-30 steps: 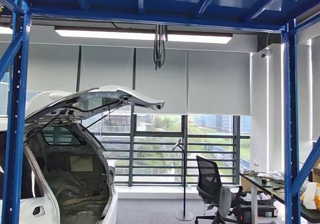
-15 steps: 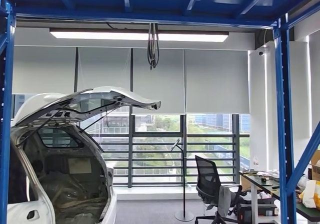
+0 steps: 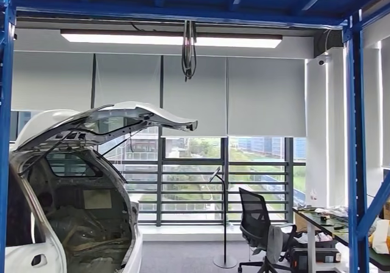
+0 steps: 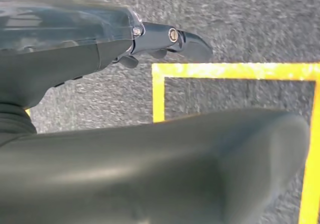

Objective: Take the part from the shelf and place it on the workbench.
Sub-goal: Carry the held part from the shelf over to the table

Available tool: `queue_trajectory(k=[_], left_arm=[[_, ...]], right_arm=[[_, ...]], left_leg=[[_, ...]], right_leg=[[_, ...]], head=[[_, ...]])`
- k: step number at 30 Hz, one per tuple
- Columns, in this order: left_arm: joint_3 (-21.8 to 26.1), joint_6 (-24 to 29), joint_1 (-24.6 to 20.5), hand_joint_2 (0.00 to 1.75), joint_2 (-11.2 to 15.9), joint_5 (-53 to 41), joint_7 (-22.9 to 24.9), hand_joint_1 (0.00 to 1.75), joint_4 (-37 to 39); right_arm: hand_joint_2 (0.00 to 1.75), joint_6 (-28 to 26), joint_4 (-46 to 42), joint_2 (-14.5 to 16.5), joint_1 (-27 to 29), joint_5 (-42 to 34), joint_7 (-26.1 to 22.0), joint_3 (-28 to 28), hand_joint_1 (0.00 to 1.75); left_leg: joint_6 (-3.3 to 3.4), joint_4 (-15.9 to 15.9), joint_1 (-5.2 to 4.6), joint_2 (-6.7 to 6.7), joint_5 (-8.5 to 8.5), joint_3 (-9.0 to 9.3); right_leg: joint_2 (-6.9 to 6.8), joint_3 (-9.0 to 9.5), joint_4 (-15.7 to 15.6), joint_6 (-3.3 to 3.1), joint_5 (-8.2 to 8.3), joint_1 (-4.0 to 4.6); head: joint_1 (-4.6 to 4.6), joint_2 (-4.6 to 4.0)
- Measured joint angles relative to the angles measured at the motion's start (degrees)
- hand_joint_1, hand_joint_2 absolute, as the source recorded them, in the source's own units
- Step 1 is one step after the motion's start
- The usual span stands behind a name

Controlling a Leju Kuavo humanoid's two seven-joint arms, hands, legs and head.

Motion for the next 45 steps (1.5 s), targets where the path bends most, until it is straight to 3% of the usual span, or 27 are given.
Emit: queue_trajectory(k=[2,3,6,7,8,9,11,12,13,16,18,21,23,24,26,28,31,33,34,36,37,38,39,40,43,45], left_arm=[[0.1,0.0,0.1,1.75,0.1,-0.3,0.2,0.0,0.0],[0.2,0.0,0.1,1.75,0.1,-0.4,0.2,0.0,0.0],[0.5,0.2,0.0,1.75,0.6,-0.5,0.2,0.0,0.0],[0.6,0.3,0.0,1.75,0.7,-0.5,0.2,0.0,0.0],[0.7,0.4,0.1,1.75,0.9,-0.4,0.2,0.0,0.0],[0.9,0.5,0.1,1.75,1.0,-0.4,0.2,0.0,0.0],[1.0,0.6,0.2,1.75,1.3,-0.4,0.2,0.0,0.0],[1.1,0.6,0.2,1.75,1.4,-0.4,0.2,0.0,0.0],[1.2,0.7,0.2,1.75,1.5,-0.4,0.2,0.0,0.0],[1.6,0.7,0.2,1.75,1.7,-0.5,0.2,0.0,0.0],[1.7,0.6,0.2,1.75,1.6,-0.7,0.2,0.0,0.0],[1.8,0.4,0.2,1.75,1.6,-1.1,0.1,0.0,0.0],[1.9,0.3,0.3,1.75,1.5,-1.4,0.0,0.0,0.0],[1.9,0.3,0.3,1.75,1.5,-1.5,0.0,0.0,0.0],[1.8,0.3,0.2,1.75,1.5,-1.6,0.0,0.0,0.0],[1.8,0.3,0.0,1.75,1.3,-1.8,0.0,0.0,0.0],[1.8,0.1,0.0,1.75,1.1,-2.2,0.1,0.0,0.0],[1.8,-0.1,0.0,1.75,1.0,-2.6,0.0,0.0,0.0],[1.8,-0.2,-0.1,1.75,1.0,-2.8,0.0,0.0,0.0],[1.8,-0.4,-0.2,1.75,1.0,-3.1,-0.1,0.0,0.0],[1.8,-0.4,-0.2,1.75,1.0,-3.2,-0.1,0.0,0.0],[1.8,-0.5,-0.1,1.75,1.0,-3.3,-0.1,0.0,0.0],[1.8,-0.5,-0.1,1.75,1.0,-3.5,-0.1,0.0,0.0],[1.8,-0.6,-0.1,1.75,1.0,-3.5,-0.2,0.0,0.0],[1.8,-0.7,-0.1,1.75,0.9,-3.8,-0.2,0.0,0.0],[1.8,-0.7,-0.1,1.75,0.8,-4.0,-0.3,0.0,0.0]], right_arm=[[1.75,0.0,0.0,-0.5,0.0,0.1,-0.1,-0.2,1.75],[1.75,0.0,0.0,-0.8,0.0,0.1,-0.2,-0.3,1.75],[1.75,0.2,0.0,-1.7,0.2,0.1,-0.4,-0.5,1.75],[1.75,0.2,0.0,-1.9,0.3,0.1,-0.4,-0.6,1.75],[1.75,0.2,0.0,-2.0,0.4,0.1,-0.4,-0.6,1.75],[1.75,0.2,0.0,-2.0,0.4,0.2,-0.4,-0.7,1.75],[1.75,0.2,0.0,-2.0,0.4,0.3,-0.4,-0.7,1.75],[1.75,0.2,0.0,-2.0,0.4,0.4,-0.4,-0.7,1.75],[1.75,0.2,0.0,-2.0,0.4,0.4,-0.4,-0.8,1.75],[1.75,0.2,0.0,-2.0,0.5,0.5,-0.4,-0.8,1.75],[1.75,0.2,0.0,-2.0,0.5,0.5,-0.3,-0.7,1.75],[1.75,0.2,0.2,-2.0,0.5,0.8,-0.3,-0.7,1.75],[1.75,0.2,0.4,-2.0,0.6,1.0,-0.3,-0.7,1.75],[1.75,0.1,0.5,-2.0,0.7,1.1,-0.2,-0.6,1.75],[1.75,0.1,0.5,-2.0,0.7,1.3,-0.1,-0.6,1.75],[1.75,0.0,0.5,-2.0,0.7,1.4,0.0,-0.5,1.75],[1.75,-0.1,0.5,-2.0,0.7,1.6,0.0,-0.4,1.75],[1.75,-0.1,0.5,-2.0,0.7,1.6,0.0,-0.3,1.75],[1.75,-0.1,0.5,-2.0,0.7,1.6,0.0,-0.2,1.75],[1.75,-0.1,0.6,-2.0,0.7,1.8,0.0,-0.2,1.75],[1.75,-0.2,0.6,-2.0,0.7,1.9,0.0,-0.2,1.75],[1.75,-0.2,0.6,-2.0,0.7,2.0,0.0,-0.1,1.75],[1.75,-0.2,0.6,-2.0,0.7,2.1,-0.1,-0.1,1.75],[1.75,-0.2,0.6,-2.0,0.7,2.2,-0.2,0.0,1.75],[1.75,-0.2,0.3,-2.0,0.4,2.2,-0.5,0.0,1.75],[1.75,-0.2,0.0,-2.0,0.3,2.1,-0.6,0.1,1.75]], left_leg=[[0.53,-0.3,0.14,-0.01,0.0,0.3],[0.82,-0.5,0.26,0.01,-0.02,0.52],[1.37,-0.6,0.23,0.03,-0.28,0.83],[1.45,-0.6,0.16,0.03,-0.36,0.9],[1.48,-0.6,0.11,0.02,-0.44,1.02],[1.49,-0.6,0.05,-0.01,-0.55,1.22],[1.35,-0.6,-0.03,-0.12,-0.82,1.68],[1.21,-0.6,-0.07,-0.16,-0.93,1.8],[0.99,-0.6,-0.09,-0.18,-0.94,1.81],[0.27,-0.7,-0.01,-0.13,-0.88,1.76],[-0.15,0.8,0.01,-0.06,-2.61,1.23],[-0.73,10.2,0.18,0.0,-8.3,-2.17],[-1.12,13.8,0.46,0.02,-9.38,-3.06],[-1.32,12.5,0.68,0.03,-8.37,-2.04],[-1.73,5.3,1.2,0.04,-5.04,2.08],[-1.6,-0.4,1.31,-0.05,-3.15,4.83],[-0.34,-1.3,0.84,-0.03,-2.46,4.78],[0.74,-1.4,0.75,0.2,-1.74,4.27],[1.27,-1.5,0.74,0.32,-1.32,3.86],[1.88,-1.4,0.44,0.45,-0.59,2.89],[2.0,-1.4,0.24,0.49,-0.23,2.39],[2.08,-1.4,0.02,0.53,0.13,1.9],[2.15,-1.4,-0.17,0.54,0.49,1.44],[2.18,-1.4,-0.32,0.53,0.84,1.04],[1.89,-1.4,-0.55,0.48,1.82,0.27],[1.29,-1.4,-0.41,0.5,2.57,-0.1]], right_leg=[[-0.06,-0.06,0.8,0.56,-0.82,-0.08],[-0.08,-0.82,2.6,0.79,-1.93,-0.1],[-0.12,-6.44,13.3,1.12,-6.24,-0.2],[-0.12,-7.95,15.6,1.15,-6.55,-0.21],[-0.12,-8.49,15.9,1.14,-5.79,-0.2],[-0.12,-7.86,13.8,1.05,-3.94,-0.17],[-0.11,-4.69,6.2,0.59,0.41,0.05],[-0.1,-3.33,3.0,0.29,1.78,0.22],[-0.07,-2.59,1.2,0.0,2.35,0.39],[-0.05,-2.34,0.2,-0.69,2.63,0.46],[-0.25,-2.22,-0.6,-1.39,3.15,0.21],[-0.6,-2.4,-0.9,-1.85,3.58,0.13],[-0.73,-2.59,-0.9,-1.77,3.8,0.11],[-0.73,-2.69,-0.9,-1.64,3.92,0.06],[-0.69,-2.92,-0.6,-1.25,4.12,-0.03],[-0.58,-3.43,-0.1,-0.59,4.36,0.06],[-0.43,-4.0,0.1,0.6,5.03,-0.09],[-0.39,-4.5,1.4,1.09,3.4,-0.35],[-0.38,-5.16,3.5,1.21,1.28,-0.42],[-0.38,-7.04,10.7,1.29,-3.9,-0.44],[-0.37,-7.7,14.1,1.26,-5.65,-0.43],[-0.37,-7.61,15.9,1.15,-6.28,-0.38],[-0.36,-6.47,15.4,0.95,-5.82,-0.28],[-0.34,-4.27,12.7,0.62,-4.57,-0.07],[-0.28,3.87,0.2,-0.85,-1.46,0.94],[-0.23,5.43,-3.0,-1.37,-1.25,1.4]], head=[[0.01,0.0],[0.01,0.0],[0.0,-0.01],[0.0,-0.01],[0.0,-0.01],[0.0,-0.01],[0.01,-0.01],[0.0,-0.01],[0.0,0.01],[-0.01,0.01],[-0.01,-0.01],[-0.01,-0.01],[-0.01,-0.01],[0.0,-0.01],[0.0,-0.01],[-0.01,-0.01],[-0.02,-0.01],[-0.03,-0.01],[-0.03,-0.01],[-0.03,-0.01],[-0.03,-0.01],[-0.03,-0.01],[-0.03,-0.01],[-0.03,-0.01],[-0.02,-0.01],[-0.02,-0.01]])
